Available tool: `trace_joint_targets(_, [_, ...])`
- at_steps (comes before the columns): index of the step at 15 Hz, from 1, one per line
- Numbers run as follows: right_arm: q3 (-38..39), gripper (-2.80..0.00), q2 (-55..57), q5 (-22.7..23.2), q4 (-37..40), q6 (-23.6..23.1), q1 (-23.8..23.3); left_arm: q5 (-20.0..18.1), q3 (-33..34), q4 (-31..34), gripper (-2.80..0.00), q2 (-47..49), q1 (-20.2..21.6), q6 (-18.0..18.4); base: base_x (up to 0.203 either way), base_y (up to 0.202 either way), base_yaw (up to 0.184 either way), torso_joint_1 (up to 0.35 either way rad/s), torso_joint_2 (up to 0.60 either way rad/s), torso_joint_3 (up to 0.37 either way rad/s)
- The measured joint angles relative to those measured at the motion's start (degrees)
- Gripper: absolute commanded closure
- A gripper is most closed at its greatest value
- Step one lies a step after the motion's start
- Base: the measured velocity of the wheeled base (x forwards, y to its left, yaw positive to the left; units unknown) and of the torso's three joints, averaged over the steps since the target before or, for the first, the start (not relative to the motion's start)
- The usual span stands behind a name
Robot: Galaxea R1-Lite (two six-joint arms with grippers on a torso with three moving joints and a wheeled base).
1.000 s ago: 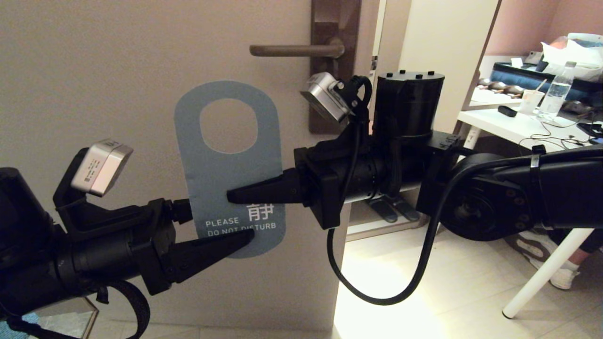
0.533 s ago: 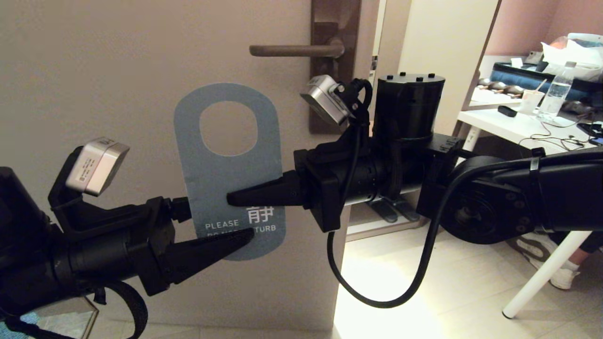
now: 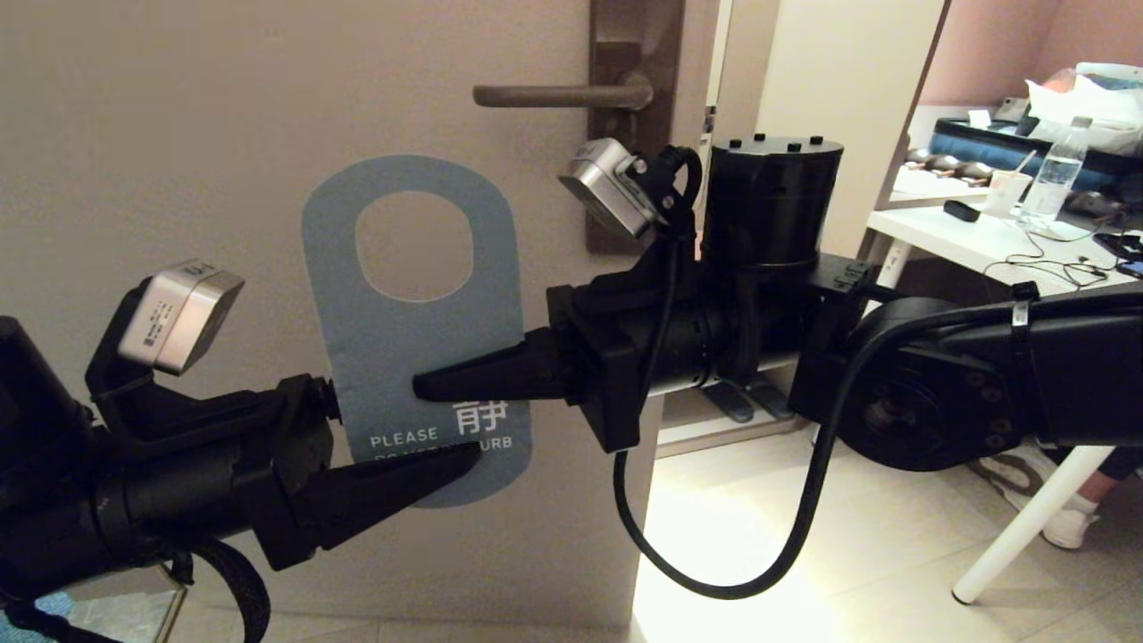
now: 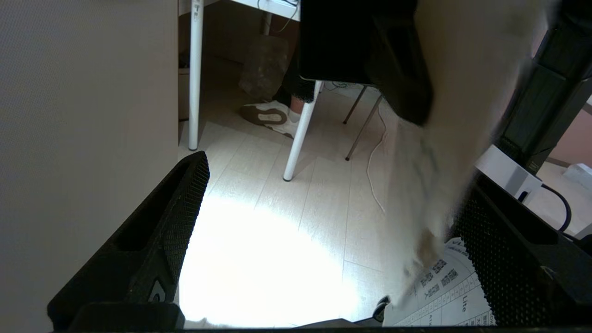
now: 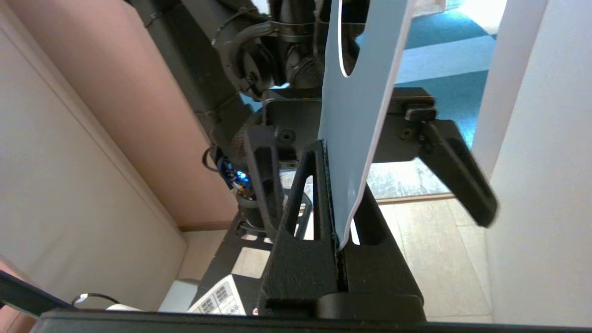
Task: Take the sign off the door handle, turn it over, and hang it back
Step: Hand it to the other hand
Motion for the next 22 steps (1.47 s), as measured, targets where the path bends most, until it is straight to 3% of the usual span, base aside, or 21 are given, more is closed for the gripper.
trace_joint_targets(10, [0.2, 0.00, 0.0, 0.0, 0.0, -0.2, 0.5, 0.1, 0.3, 0.0, -2.80, -0.2, 0.0, 0.5, 0.000, 0.000, 0.000, 0.000, 0.00, 0.000])
trace_joint_targets(11, [0.2, 0.00, 0.0, 0.0, 0.0, -0.2, 0.5, 0.1, 0.4, 0.0, 0.00, -0.2, 0.1, 0.5, 0.000, 0.000, 0.000, 0.000, 0.00, 0.000])
trace_joint_targets(22, [0.5, 0.00, 0.1, -0.2, -0.1, -0.3, 0.4, -0.1, 0.7, 0.0, 0.00, -0.3, 0.1, 0.4, 0.000, 0.000, 0.000, 0.000, 0.00, 0.000])
